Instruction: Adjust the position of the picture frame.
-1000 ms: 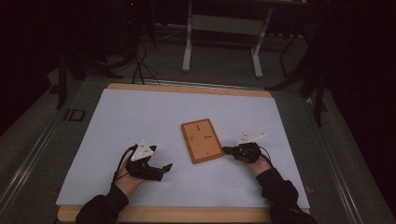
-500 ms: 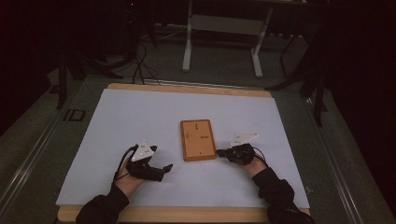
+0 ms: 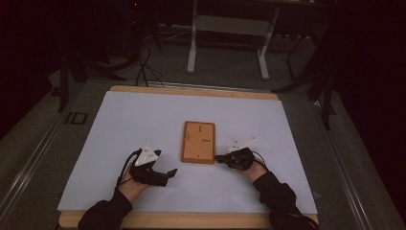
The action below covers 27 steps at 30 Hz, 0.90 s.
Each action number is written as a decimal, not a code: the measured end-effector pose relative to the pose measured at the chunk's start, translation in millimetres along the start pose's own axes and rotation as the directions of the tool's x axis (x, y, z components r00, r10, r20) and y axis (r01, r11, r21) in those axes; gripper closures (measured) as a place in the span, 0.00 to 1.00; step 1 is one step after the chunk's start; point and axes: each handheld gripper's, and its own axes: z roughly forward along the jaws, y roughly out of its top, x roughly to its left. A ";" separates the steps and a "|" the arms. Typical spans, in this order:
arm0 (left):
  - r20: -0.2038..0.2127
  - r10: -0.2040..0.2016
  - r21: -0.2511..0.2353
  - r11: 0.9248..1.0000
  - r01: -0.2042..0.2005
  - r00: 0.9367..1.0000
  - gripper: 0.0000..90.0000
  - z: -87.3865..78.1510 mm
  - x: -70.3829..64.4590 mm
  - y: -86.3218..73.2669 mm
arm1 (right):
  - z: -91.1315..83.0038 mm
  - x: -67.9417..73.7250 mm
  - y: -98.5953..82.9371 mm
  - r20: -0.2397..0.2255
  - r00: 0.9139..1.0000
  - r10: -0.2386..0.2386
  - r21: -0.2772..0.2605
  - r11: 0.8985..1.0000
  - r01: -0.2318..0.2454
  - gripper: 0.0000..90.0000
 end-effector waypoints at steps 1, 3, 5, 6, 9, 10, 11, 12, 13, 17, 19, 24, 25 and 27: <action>0.000 0.001 0.000 1.000 -0.001 1.000 0.08 0.0 -0.1 -0.1 | 1.5 0.7 1.1 -0.004 1.000 -0.002 -0.001 1.000 0.002 1.00; 0.000 0.002 0.002 1.000 -0.002 1.000 0.08 0.0 -0.2 -0.2 | 4.4 2.4 3.5 -0.010 1.000 -0.010 -0.002 1.000 0.010 1.00; 0.000 0.002 0.000 1.000 -0.002 1.000 0.08 -0.2 -0.1 -0.4 | 7.0 4.0 6.0 -0.013 1.000 -0.014 0.000 1.000 0.014 1.00; -0.001 0.003 0.000 1.000 -0.003 1.000 0.08 -0.3 -0.1 -0.4 | 8.2 4.4 7.2 -0.015 1.000 -0.017 0.003 1.000 0.018 1.00; -0.003 0.001 -0.004 1.000 -0.001 1.000 0.08 -1.0 0.1 -0.3 | 11.8 6.1 10.8 -0.019 1.000 -0.024 0.008 1.000 0.024 1.00; -0.003 0.001 -0.006 1.000 -0.001 1.000 0.08 -1.2 0.0 -0.2 | 13.1 6.7 11.9 -0.021 0.999 -0.028 0.008 1.000 0.028 1.00; -0.003 0.001 -0.006 1.000 -0.001 1.000 0.08 -1.2 0.0 -0.2 | 14.3 7.4 13.1 -0.023 0.999 -0.028 0.010 1.000 0.029 1.00; -0.004 0.003 -0.005 1.000 -0.003 1.000 0.08 -1.2 0.0 -0.2 | 15.8 8.0 14.1 -0.026 0.999 -0.027 0.007 1.000 0.027 1.00; -0.004 0.003 -0.005 1.000 -0.003 1.000 0.08 -1.1 0.0 -0.3 | 16.9 8.4 15.3 -0.030 0.999 -0.030 0.006 1.000 0.030 1.00; -0.005 0.004 -0.005 1.000 -0.004 1.000 0.08 -1.2 0.1 -0.4 | 22.9 10.2 20.5 -0.037 0.999 -0.036 -0.002 0.999 0.036 1.00; -0.006 0.005 -0.007 1.000 -0.005 1.000 0.08 -1.4 0.0 -0.5 | 26.1 11.2 23.3 -0.041 0.999 -0.032 0.000 0.999 0.032 1.00; -0.009 0.008 -0.008 1.000 -0.008 1.000 0.08 -2.2 0.9 -1.3 | 26.5 9.3 32.1 -0.032 0.998 -0.051 -0.010 0.999 0.051 1.00; -0.009 0.007 -0.008 1.000 -0.007 1.000 0.08 -2.3 1.1 -1.5 | 25.2 7.4 35.1 -0.027 0.998 -0.051 -0.018 0.999 0.051 1.00; -0.011 0.003 -0.009 1.000 -0.003 1.000 0.08 -2.4 1.1 -1.6 | 23.0 2.2 42.9 -0.011 0.999 -0.053 -0.028 0.998 0.053 1.00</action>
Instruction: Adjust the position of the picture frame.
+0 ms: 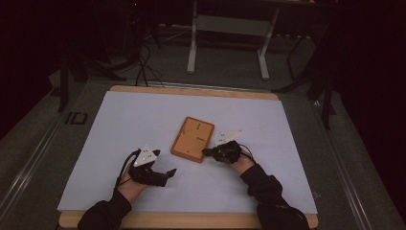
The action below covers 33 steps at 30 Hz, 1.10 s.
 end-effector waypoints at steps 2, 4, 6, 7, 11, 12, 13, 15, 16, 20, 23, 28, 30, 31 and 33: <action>-0.001 0.001 -0.004 1.000 -0.001 1.000 0.08 -0.6 -0.2 0.2 | -0.4 -7.7 8.7 0.011 1.000 0.006 -0.013 1.000 -0.006 1.00; 0.001 0.003 -0.005 1.000 -0.003 1.000 0.08 -1.2 -0.6 0.3 | 1.0 -15.5 17.7 0.026 1.000 0.010 -0.024 1.000 -0.009 1.00; 0.001 0.004 -0.007 1.000 -0.004 1.000 0.08 -2.0 -0.6 0.1 | 4.4 -22.3 26.1 0.039 0.999 0.014 -0.027 1.000 -0.013 1.00; 0.002 0.003 -0.008 1.000 -0.003 1.000 0.08 -2.5 -0.7 -0.1 | 6.8 -25.2 29.9 0.047 0.999 0.012 -0.027 1.000 -0.011 1.00; 0.004 0.005 -0.013 1.000 -0.005 1.000 0.08 -4.3 -1.0 -0.7 | 18.4 -36.0 40.5 0.061 0.998 0.019 -0.026 1.000 -0.017 1.00; 0.004 0.004 -0.014 1.000 -0.004 1.000 0.08 -4.6 -1.2 -0.9 | 21.4 -38.8 42.4 0.059 0.998 0.026 -0.029 0.999 -0.024 1.00; 0.004 0.004 -0.016 1.000 -0.003 1.000 0.08 -5.1 -1.3 -1.0 | 23.8 -40.8 44.1 0.065 0.997 0.030 -0.028 0.999 -0.028 1.00; 0.005 0.004 -0.015 1.000 -0.004 1.000 0.08 -5.8 -1.5 -1.4 | 29.4 -45.3 46.9 0.070 0.997 0.035 -0.028 0.999 -0.033 1.00; 0.005 0.005 -0.016 1.000 -0.004 1.000 0.08 -6.2 -1.7 -1.7 | 32.3 -47.5 48.2 0.076 0.996 0.038 -0.031 0.999 -0.036 1.00; 0.005 0.003 -0.018 1.000 -0.003 1.000 0.08 -8.6 -2.8 -2.7 | 44.3 -55.0 55.8 0.084 0.996 0.038 -0.017 0.999 -0.037 1.00; 0.002 -0.001 -0.025 1.000 0.001 1.000 0.08 -11.7 -3.9 -3.7 | 53.0 -60.5 62.3 0.092 0.995 0.026 -0.005 1.000 -0.026 1.00; -0.006 -0.007 -0.026 1.000 0.007 1.000 0.08 -16.7 -4.0 -5.8 | 66.2 -69.2 74.2 0.094 0.996 0.000 0.012 1.000 -0.001 1.00; -0.008 -0.009 -0.029 1.000 0.009 1.000 0.08 -18.1 -4.1 -6.7 | 70.8 -72.6 78.4 0.095 0.995 -0.001 0.015 1.000 -0.001 1.00; -0.009 -0.011 -0.028 1.000 0.011 1.000 0.08 -18.8 -4.3 -7.2 | 72.9 -74.4 80.0 0.098 0.995 -0.003 0.018 1.000 0.002 1.00; -0.010 -0.012 -0.030 0.999 0.012 1.000 0.08 -20.3 -4.4 -8.2 | 76.9 -78.4 81.8 0.101 0.995 -0.004 0.017 1.000 0.003 1.00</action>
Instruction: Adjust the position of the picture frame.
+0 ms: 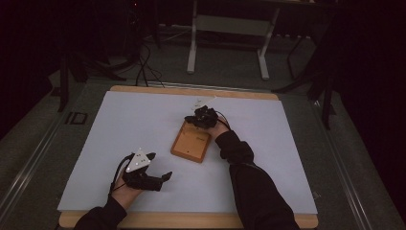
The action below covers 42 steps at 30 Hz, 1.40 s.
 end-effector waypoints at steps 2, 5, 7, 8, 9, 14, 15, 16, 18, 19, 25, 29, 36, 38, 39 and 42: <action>-0.003 -0.003 0.000 1.000 0.003 1.000 0.08 -1.1 0.1 -0.9 | 4.6 -2.8 1.0 0.008 1.000 -0.002 0.009 1.000 0.002 1.00; -0.008 -0.014 -0.001 1.000 0.014 1.000 0.08 -2.5 0.7 -2.1 | 11.3 -6.8 2.0 0.013 1.000 0.003 0.014 1.000 -0.003 1.00; -0.009 -0.014 0.001 1.000 0.014 1.000 0.08 -3.1 1.6 -2.9 | 16.0 -8.9 2.6 0.010 1.000 0.006 0.021 1.000 -0.007 1.00; -0.010 -0.017 0.001 1.000 0.017 1.000 0.08 -3.3 1.5 -3.3 | 18.6 -9.8 3.0 0.019 1.000 0.004 0.026 1.000 -0.005 1.00; -0.011 -0.019 0.000 1.000 0.019 1.000 0.08 -3.6 1.5 -3.7 | 20.9 -10.7 3.2 0.018 1.000 0.010 0.027 1.000 -0.010 1.00; -0.014 -0.021 0.001 1.000 0.021 1.000 0.08 -4.6 1.7 -4.9 | 31.3 -14.5 1.8 0.024 1.000 0.012 0.050 0.999 -0.013 1.00; -0.014 -0.021 0.002 1.000 0.021 1.000 0.08 -4.8 1.9 -5.1 | 32.4 -14.6 1.6 0.023 1.000 0.015 0.050 0.999 -0.016 1.00; -0.014 -0.022 0.002 1.000 0.022 1.000 0.08 -4.9 2.1 -5.3 | 33.5 -14.6 1.4 0.019 1.000 0.019 0.046 0.999 -0.020 1.00; -0.014 -0.024 0.004 1.000 0.024 1.000 0.08 -4.9 2.2 -5.5 | 34.6 -14.6 1.4 0.013 1.000 0.021 0.045 0.999 -0.021 1.00; -0.014 -0.023 0.003 1.000 0.024 1.000 0.08 -4.9 2.1 -5.7 | 36.3 -14.0 1.5 0.016 1.000 0.013 0.048 0.999 -0.014 1.00; -0.012 -0.023 0.004 1.000 0.023 1.000 0.08 -4.6 1.6 -5.8 | 38.8 -11.5 1.2 0.021 1.000 0.005 0.049 0.999 -0.006 1.00; -0.014 -0.024 0.005 1.000 0.024 1.000 0.08 -4.7 1.8 -5.8 | 36.5 -11.6 -0.9 0.021 1.000 0.007 0.044 0.999 -0.008 1.00; -0.013 -0.019 0.007 1.000 0.019 1.000 0.08 -3.5 0.6 -5.2 | 28.4 -10.8 -6.4 0.038 0.999 0.025 0.048 0.998 -0.027 1.00; -0.013 -0.016 0.006 1.000 0.016 1.000 0.08 -3.4 -0.1 -4.6 | 24.0 -10.5 -8.9 0.042 0.999 0.035 0.056 0.998 -0.037 1.00; -0.013 -0.015 0.004 1.000 0.015 1.000 0.08 -3.5 -0.4 -4.2 | 21.9 -10.2 -10.2 0.043 0.998 0.039 0.055 0.998 -0.041 1.00; -0.012 -0.017 -0.003 1.000 0.017 1.000 0.08 -3.6 -1.1 -2.8 | 14.8 -8.7 -13.9 0.033 0.999 0.040 0.043 0.998 -0.041 1.00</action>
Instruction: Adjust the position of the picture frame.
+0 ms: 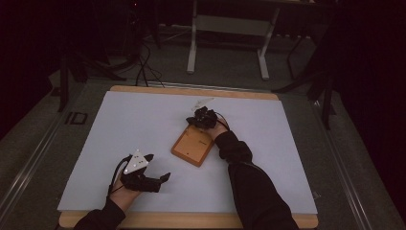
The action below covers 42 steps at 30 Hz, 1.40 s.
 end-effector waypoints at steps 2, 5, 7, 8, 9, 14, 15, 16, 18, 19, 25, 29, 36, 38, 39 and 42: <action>0.000 0.005 0.003 1.000 -0.005 1.000 0.08 0.4 -0.2 0.2 | -0.6 0.4 0.3 0.001 1.000 -0.009 0.002 1.000 0.009 1.00; 0.002 0.007 0.005 1.000 -0.007 1.000 0.08 1.2 -0.4 0.3 | 2.7 -3.4 3.7 0.012 1.000 -0.012 0.022 1.000 0.012 1.00; 0.001 0.010 0.004 1.000 -0.010 1.000 0.08 0.8 -0.2 0.4 | 6.7 -5.6 6.2 0.024 0.999 -0.023 0.043 0.999 0.022 1.00; 0.003 0.008 0.003 1.000 -0.008 1.000 0.08 0.6 0.0 0.2 | 8.4 -7.1 7.0 0.029 0.999 -0.027 0.051 0.998 0.025 1.00; 0.003 0.008 0.002 1.000 -0.008 1.000 0.08 0.6 0.4 -0.2 | 9.7 -8.5 7.7 0.032 0.999 -0.018 0.056 0.998 0.016 1.00; 0.002 0.002 0.003 1.000 -0.002 1.000 0.08 0.1 1.9 -1.3 | 13.8 -12.1 10.9 0.046 0.999 -0.022 0.085 0.996 0.018 1.00; 0.003 0.003 0.002 1.000 -0.003 1.000 0.08 -0.1 1.8 -1.3 | 13.6 -12.7 10.8 0.041 0.999 -0.019 0.083 0.996 0.015 1.00; 0.002 0.006 0.002 1.000 -0.006 1.000 0.08 -0.3 1.7 -1.1 | 12.7 -13.4 10.4 0.041 0.999 -0.017 0.083 0.996 0.013 1.00; 0.003 0.007 0.001 1.000 -0.007 1.000 0.08 -0.6 1.3 -0.8 | 10.6 -13.8 8.2 0.039 0.999 -0.015 0.081 0.997 0.012 1.00; 0.003 0.008 0.002 1.000 -0.008 1.000 0.08 -0.5 1.1 -0.8 | 9.0 -13.6 7.0 0.043 0.999 -0.022 0.084 0.996 0.019 1.00; 0.004 0.012 0.003 1.000 -0.012 1.000 0.08 0.4 -0.1 -0.4 | -3.7 -14.5 -5.5 0.051 0.999 -0.010 0.071 0.997 0.006 1.00; 0.005 0.014 0.007 1.000 -0.014 1.000 0.08 1.7 -0.4 -0.1 | -14.0 -13.9 -14.9 0.055 0.998 0.007 0.067 0.998 -0.011 1.00; 0.006 0.016 0.008 1.000 -0.016 1.000 0.08 2.8 -1.3 0.2 | -32.3 -6.3 -31.3 0.087 0.996 0.024 0.062 0.998 -0.029 1.00; 0.009 0.019 0.010 1.000 -0.019 1.000 0.08 4.0 -2.0 0.4 | -42.1 -2.6 -41.5 0.089 0.994 0.064 0.044 0.997 -0.068 1.00; 0.008 0.023 0.013 1.000 -0.023 1.000 0.08 4.1 -2.5 0.8 | -43.9 -1.8 -43.7 0.084 0.993 0.077 0.038 0.996 -0.081 1.00; 0.011 0.024 0.009 1.000 -0.024 1.000 0.08 4.6 -3.7 1.6 | -51.5 2.5 -50.8 0.086 0.992 0.091 0.033 0.995 -0.094 1.00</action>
